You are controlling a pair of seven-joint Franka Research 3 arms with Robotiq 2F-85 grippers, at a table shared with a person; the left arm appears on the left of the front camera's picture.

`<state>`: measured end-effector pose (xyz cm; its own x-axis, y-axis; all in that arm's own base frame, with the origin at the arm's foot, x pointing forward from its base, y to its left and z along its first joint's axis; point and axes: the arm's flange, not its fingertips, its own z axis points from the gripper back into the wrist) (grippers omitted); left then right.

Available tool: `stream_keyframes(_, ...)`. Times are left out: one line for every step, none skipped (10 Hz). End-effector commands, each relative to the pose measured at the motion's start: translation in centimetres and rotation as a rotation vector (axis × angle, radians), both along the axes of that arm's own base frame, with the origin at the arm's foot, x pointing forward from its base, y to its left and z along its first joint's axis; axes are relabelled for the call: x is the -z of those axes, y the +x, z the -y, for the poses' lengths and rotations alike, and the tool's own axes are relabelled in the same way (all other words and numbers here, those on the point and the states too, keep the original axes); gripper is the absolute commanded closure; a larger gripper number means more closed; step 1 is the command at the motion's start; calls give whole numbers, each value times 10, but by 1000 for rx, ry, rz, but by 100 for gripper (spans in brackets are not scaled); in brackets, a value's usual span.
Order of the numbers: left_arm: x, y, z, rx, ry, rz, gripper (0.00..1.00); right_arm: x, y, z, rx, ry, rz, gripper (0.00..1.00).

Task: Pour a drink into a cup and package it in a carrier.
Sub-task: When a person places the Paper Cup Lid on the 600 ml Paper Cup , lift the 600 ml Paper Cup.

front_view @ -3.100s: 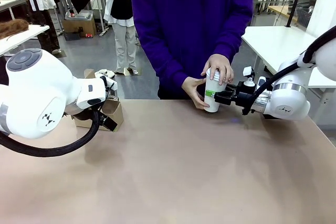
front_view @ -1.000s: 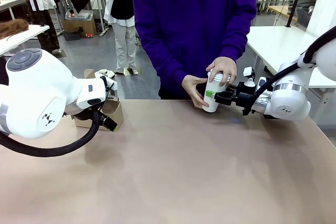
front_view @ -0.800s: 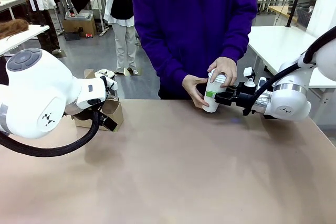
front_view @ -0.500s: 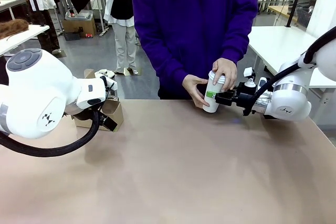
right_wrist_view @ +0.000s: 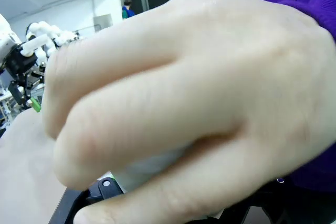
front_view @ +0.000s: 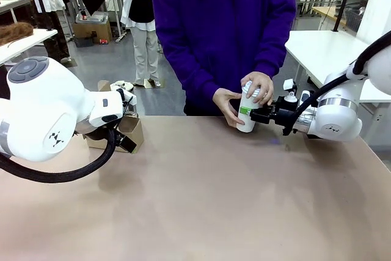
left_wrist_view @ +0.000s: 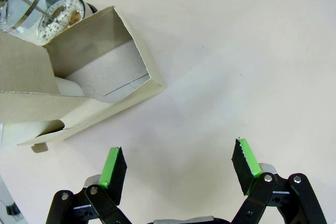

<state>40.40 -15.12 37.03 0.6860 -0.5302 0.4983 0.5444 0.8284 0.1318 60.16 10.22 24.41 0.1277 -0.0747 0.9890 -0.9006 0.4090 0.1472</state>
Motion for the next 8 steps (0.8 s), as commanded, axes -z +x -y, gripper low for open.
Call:
stream_keyframes(0, 0, 0, 0, -1, 0, 0, -9, 0, -3, 1, 5, 12, 20)
stream_keyframes(0, 0, 0, 0, -1, 0, 0, -9, 0, -3, 1, 5, 12, 20)
stream_keyframes(0, 0, 0, 0, -1, 0, 0, -9, 0, -3, 1, 5, 12, 20)
stream_keyframes(0, 0, 0, 0, -1, 0, 0, -9, 0, -3, 1, 5, 12, 20)
stream_keyframes(0, 0, 0, 0, -1, 0, 0, -9, 0, -3, 1, 5, 12, 20)
stream_keyframes(0, 0, 0, 0, -1, 0, 0, -9, 0, -3, 1, 5, 12, 20)
stream_keyframes(0, 0, 0, 0, -1, 0, 0, -9, 0, -3, 1, 5, 12, 20)
stream_keyframes(0, 0, 0, 0, -1, 0, 0, -9, 0, -3, 1, 5, 12, 20)
